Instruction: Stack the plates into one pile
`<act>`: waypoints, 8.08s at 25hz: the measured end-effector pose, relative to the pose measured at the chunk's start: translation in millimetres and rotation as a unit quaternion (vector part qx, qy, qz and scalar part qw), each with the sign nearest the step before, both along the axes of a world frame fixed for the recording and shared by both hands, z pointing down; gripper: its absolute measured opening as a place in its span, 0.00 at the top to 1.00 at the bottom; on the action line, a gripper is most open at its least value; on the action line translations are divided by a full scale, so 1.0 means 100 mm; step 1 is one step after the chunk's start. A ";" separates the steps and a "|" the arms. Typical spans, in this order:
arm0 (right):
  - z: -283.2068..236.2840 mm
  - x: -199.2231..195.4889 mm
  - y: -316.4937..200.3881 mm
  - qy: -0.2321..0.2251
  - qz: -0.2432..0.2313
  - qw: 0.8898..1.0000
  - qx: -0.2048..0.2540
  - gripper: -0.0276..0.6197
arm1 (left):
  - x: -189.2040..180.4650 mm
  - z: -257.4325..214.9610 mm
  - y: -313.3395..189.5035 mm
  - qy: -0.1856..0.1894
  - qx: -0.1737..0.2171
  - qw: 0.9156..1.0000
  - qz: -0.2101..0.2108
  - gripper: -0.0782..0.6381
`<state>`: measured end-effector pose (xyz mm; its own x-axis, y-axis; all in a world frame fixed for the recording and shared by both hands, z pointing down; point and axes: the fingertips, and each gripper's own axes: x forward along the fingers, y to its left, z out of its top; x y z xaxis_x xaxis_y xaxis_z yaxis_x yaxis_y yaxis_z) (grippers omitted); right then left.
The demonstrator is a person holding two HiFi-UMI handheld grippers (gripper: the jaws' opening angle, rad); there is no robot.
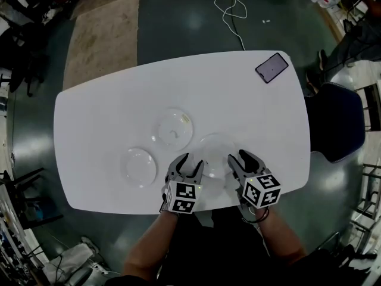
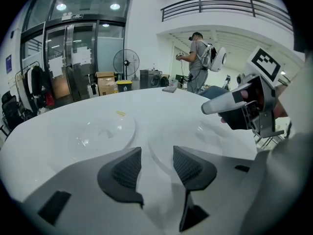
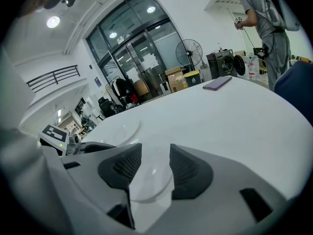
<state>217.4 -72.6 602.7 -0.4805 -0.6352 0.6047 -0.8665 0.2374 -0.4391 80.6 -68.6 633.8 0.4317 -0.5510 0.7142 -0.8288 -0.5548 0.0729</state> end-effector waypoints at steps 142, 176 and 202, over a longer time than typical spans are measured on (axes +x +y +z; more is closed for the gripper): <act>0.34 -1.74 -0.98 0.096 -0.039 0.994 -0.029 0.75 | -2.10 -0.95 0.00 0.059 0.105 0.979 -0.164 0.87; -1.08 -2.27 -0.66 0.027 -0.103 0.983 0.148 0.93 | -2.43 -1.51 0.36 0.061 0.172 0.965 -0.190 0.87; -2.51 -3.29 0.26 -0.023 -0.178 0.947 0.267 0.93 | -3.29 -2.60 0.73 0.074 0.265 0.938 -0.208 0.87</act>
